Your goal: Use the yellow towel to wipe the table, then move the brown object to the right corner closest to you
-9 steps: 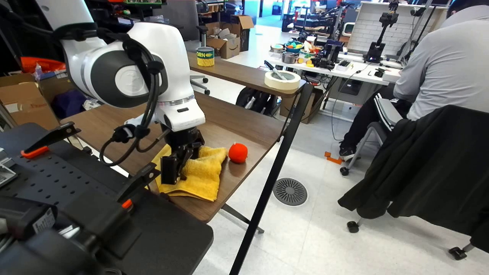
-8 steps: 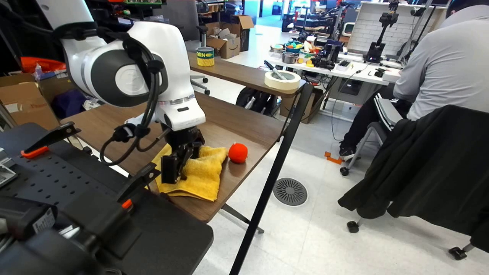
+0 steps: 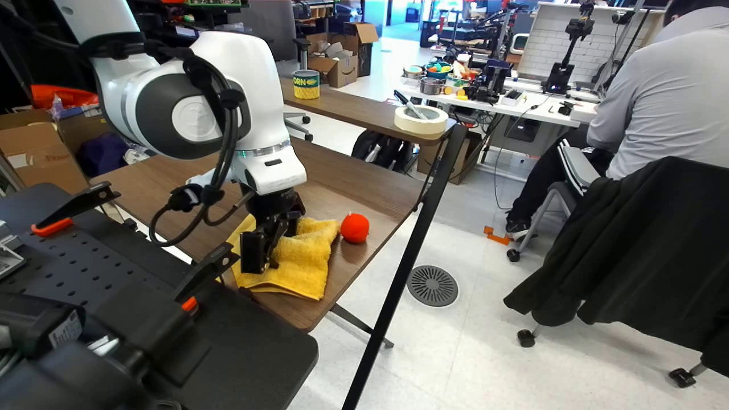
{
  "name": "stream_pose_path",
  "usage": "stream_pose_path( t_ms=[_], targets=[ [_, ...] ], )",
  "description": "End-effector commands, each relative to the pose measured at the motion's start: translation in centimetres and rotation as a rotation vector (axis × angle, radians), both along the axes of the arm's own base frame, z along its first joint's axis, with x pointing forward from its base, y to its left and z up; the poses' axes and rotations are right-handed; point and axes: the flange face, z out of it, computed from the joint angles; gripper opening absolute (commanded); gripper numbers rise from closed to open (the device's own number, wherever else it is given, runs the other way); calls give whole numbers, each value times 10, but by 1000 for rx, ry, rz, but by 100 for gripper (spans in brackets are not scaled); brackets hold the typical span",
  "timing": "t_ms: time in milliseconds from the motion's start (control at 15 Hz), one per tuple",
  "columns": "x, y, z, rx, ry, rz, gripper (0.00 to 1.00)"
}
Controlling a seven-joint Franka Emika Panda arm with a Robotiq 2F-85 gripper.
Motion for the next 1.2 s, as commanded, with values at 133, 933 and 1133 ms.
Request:
stream_pose_path(
  t_ms=[133,933,1133],
  targets=[
    [0,20,2,4,20,45,100],
    [7,90,16,70,-16,172,100],
    [10,85,8,93,-3,172,100]
  ],
)
